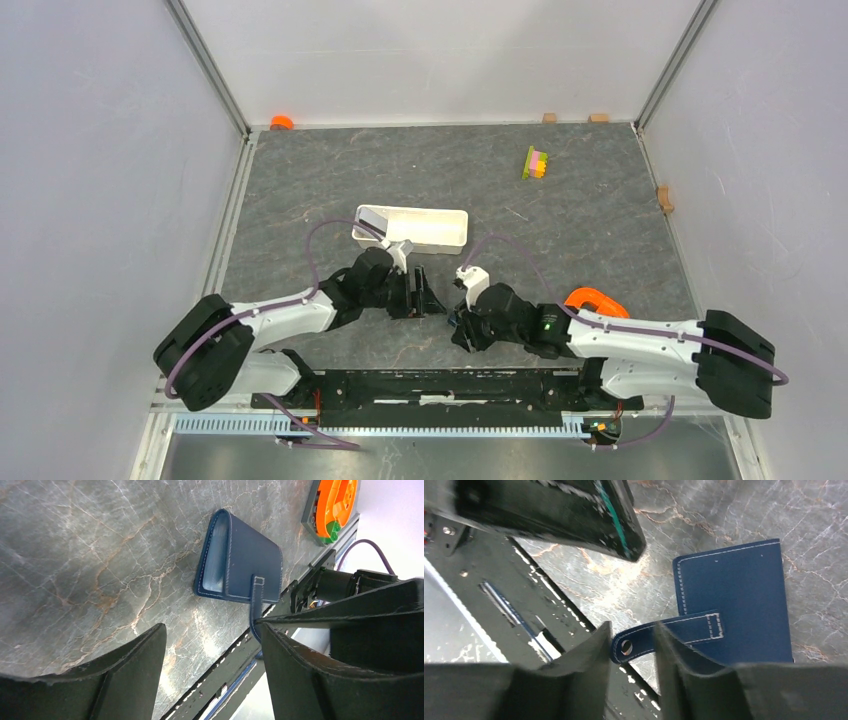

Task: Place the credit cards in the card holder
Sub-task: Close the card holder at the center of the board, then turn over the card holder at the center of the board.

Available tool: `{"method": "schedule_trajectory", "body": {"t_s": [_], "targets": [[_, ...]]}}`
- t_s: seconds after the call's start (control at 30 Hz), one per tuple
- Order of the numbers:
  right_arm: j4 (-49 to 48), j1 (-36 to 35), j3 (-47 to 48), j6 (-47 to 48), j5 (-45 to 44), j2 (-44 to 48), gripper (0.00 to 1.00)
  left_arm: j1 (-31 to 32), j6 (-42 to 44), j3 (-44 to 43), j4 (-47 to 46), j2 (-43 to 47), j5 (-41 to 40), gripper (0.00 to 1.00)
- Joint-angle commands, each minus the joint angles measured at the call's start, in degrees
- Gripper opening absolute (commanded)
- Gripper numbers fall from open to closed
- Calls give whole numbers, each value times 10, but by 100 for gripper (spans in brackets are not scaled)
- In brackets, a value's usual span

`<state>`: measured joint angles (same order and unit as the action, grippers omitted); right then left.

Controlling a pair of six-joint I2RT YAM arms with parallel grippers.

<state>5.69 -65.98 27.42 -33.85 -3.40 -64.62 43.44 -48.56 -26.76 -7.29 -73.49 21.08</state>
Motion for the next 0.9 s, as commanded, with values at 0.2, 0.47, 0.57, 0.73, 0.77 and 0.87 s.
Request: {"method": "schedule_trajectory", "body": {"t_s": [0.2,0.47,0.57,0.73,0.77,0.87], "targets": [[166,16,173,107,-113,100,72,24,-37,-4,-49,-20,-9,75],[180,192,130,164,-61,141,72,50,-51,-20,-52,-35,-30,75],[170,226,96,185,-34,112,72,57,-57,-21,-57,-37,-32,75],[131,263,39,204,30,70,71,64,-70,-16,-73,-32,-38,75],[127,263,33,207,62,63,71,65,-71,-16,-73,-31,-40,75],[92,263,7,206,151,53,71,67,-73,-15,-73,-24,-47,75]]}}
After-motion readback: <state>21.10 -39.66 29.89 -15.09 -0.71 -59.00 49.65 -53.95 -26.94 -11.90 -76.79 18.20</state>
